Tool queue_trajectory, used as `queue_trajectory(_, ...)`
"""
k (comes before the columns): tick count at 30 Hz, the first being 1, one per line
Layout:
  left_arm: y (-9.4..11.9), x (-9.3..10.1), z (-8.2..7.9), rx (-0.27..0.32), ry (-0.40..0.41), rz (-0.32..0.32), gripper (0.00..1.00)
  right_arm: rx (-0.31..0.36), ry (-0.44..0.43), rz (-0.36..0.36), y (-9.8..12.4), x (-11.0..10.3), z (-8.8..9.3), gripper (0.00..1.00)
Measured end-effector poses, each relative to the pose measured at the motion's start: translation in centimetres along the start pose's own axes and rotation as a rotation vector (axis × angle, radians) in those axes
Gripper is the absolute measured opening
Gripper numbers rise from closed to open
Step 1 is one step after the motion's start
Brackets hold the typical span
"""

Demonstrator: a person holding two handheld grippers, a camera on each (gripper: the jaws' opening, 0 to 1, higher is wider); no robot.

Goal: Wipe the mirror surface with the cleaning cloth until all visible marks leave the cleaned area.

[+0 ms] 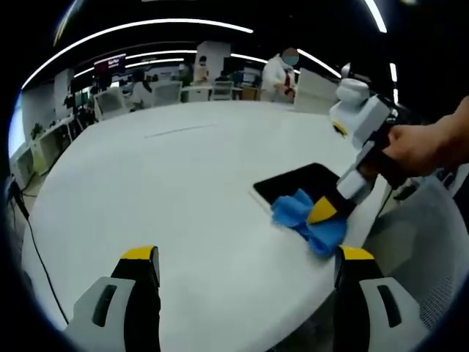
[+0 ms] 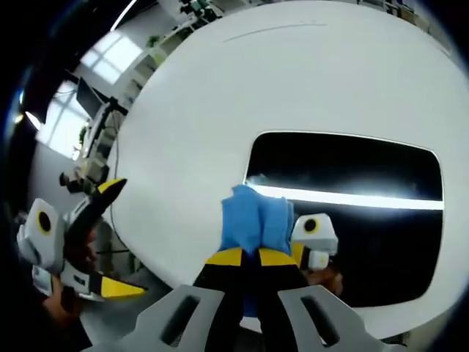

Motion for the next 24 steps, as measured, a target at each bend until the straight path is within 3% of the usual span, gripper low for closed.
queue_trajectory(16, -0.1, 0.1, 0.1, 0.001, -0.005, 0.007, 0.99, 0.013, 0.034, 0.019, 0.1, -0.2, 0.1, 0.00)
queue_trajectory(24, 0.0, 0.1, 0.2, -0.007, -0.009, 0.010, 0.99, 0.022, 0.053, 0.022, -0.4, -0.1, -0.9, 0.00)
Point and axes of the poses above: the point that each gripper's makers call its tool centre point, and the gripper's own axes: y roughly backward along the fingers, x roughly to its right, z roughly out of its underside, the point moved 4 cm from there along y, roughly backward along the fingers, and after that the axes turned 1 degree about -z, right-handed, at the moved point
